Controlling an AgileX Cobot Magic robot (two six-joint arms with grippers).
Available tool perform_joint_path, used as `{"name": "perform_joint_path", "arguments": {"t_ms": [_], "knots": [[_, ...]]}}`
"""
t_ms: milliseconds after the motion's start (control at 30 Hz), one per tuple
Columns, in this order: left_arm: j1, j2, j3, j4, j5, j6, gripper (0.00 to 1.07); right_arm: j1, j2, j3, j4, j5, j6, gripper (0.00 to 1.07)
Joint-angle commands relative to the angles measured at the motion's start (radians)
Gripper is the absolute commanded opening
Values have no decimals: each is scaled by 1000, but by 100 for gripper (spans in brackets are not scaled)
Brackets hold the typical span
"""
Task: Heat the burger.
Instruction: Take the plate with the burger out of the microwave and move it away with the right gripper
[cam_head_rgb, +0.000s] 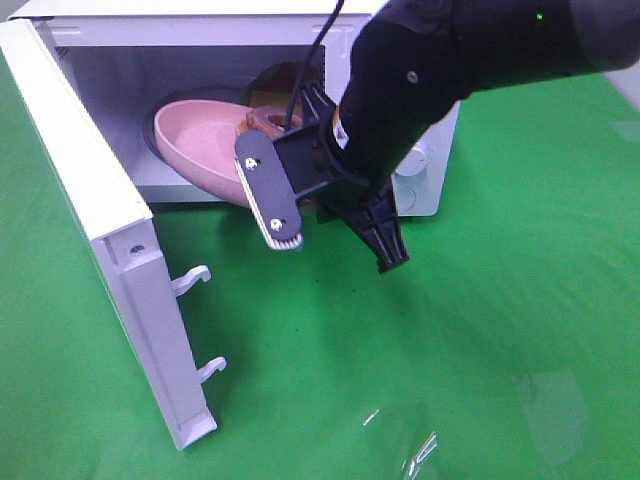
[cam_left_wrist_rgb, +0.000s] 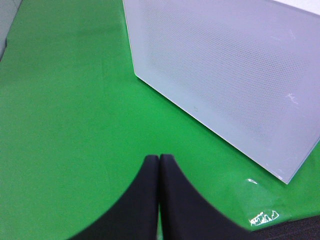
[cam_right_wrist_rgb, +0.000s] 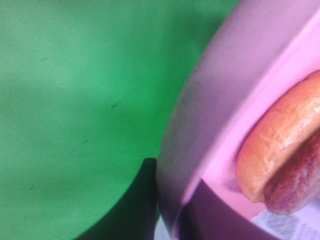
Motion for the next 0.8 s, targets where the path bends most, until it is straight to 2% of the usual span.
{"name": "perform_joint_path", "arguments": {"t_ms": [33,67,167,233,367,433,800], "knots": [[4,-8,2,-4,-11,-4,0,3,-56,63,-59,-62,11,0],[4,-8,2,-4,-11,-4,0,3,-86,107,-84,-79,28,0],[4,-8,2,-4,-11,-4,0,3,-102,124,-99,-81,41,0],[4,-8,2,-4,-11,-4,0,3,-166,205,-170,-58,96,0],[4,-8,2,-4,-11,-4,0,3,-201,239,-193,-40,108,0],[4,-8,2,-4,-11,-4,0,3,-285,312,-236,-2,126,0],[4,-8,2,-4,-11,-4,0,3,-503,472,-249,154,187,0]]}}
